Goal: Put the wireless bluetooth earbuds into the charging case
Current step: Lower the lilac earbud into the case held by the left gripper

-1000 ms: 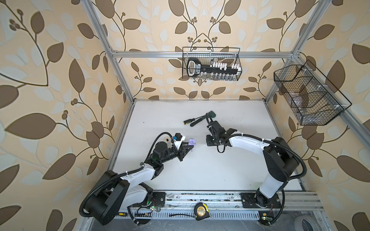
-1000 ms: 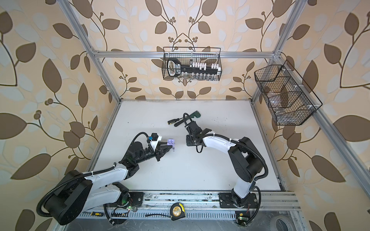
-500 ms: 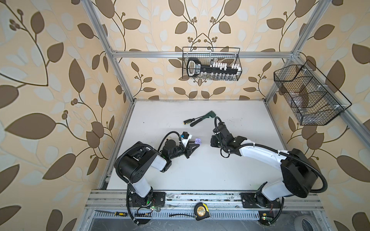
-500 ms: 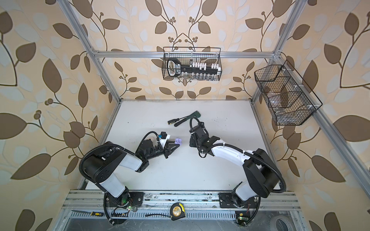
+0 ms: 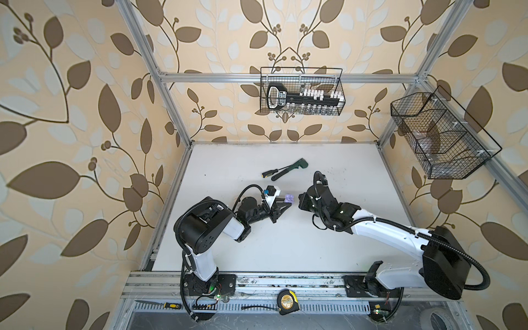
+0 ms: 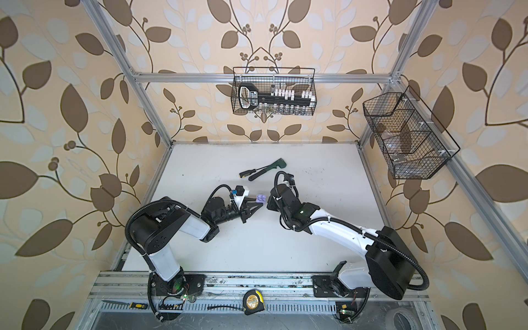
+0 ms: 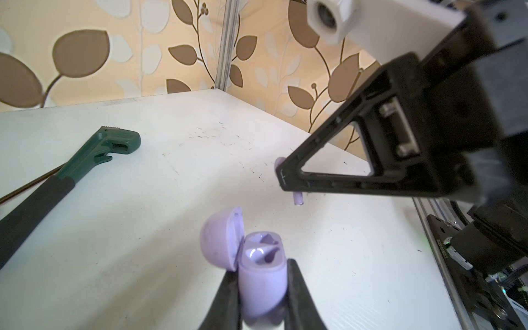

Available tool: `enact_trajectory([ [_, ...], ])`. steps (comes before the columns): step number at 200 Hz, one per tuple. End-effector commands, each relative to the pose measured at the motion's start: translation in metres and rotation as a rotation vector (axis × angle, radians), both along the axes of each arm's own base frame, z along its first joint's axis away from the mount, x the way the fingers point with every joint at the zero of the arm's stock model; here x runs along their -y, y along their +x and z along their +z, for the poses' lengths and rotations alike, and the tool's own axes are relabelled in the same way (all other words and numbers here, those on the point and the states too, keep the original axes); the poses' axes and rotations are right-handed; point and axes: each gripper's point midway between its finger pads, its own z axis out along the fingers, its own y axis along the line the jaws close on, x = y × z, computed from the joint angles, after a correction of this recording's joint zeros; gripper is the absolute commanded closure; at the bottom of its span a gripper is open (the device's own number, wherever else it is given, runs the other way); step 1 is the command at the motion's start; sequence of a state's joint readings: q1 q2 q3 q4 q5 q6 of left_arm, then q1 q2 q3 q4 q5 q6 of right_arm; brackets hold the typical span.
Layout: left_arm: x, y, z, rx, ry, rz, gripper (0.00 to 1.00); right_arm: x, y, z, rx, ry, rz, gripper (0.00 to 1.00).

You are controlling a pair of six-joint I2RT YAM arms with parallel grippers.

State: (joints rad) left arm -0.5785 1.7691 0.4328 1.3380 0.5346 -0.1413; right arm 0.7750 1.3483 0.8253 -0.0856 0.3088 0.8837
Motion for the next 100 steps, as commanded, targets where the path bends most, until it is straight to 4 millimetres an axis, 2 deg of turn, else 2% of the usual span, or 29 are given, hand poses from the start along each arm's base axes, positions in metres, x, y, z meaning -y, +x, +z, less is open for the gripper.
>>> enact_trajectory([
  [1, 0.010, -0.003, 0.029, 0.086, -0.068, -0.038, 1.00, 0.001, -0.001, 0.001, 0.020, 0.019, -0.038, 0.93],
  [50, 0.013, -0.006, 0.031, 0.088, -0.073, -0.051, 1.00, -0.010, -0.001, 0.002, 0.029, 0.037, -0.017, 0.93],
  [100, 0.012, -0.005, 0.035, 0.082, -0.084, -0.036, 1.00, -0.021, -0.004, -0.006, 0.016, 0.043, 0.006, 0.94],
])
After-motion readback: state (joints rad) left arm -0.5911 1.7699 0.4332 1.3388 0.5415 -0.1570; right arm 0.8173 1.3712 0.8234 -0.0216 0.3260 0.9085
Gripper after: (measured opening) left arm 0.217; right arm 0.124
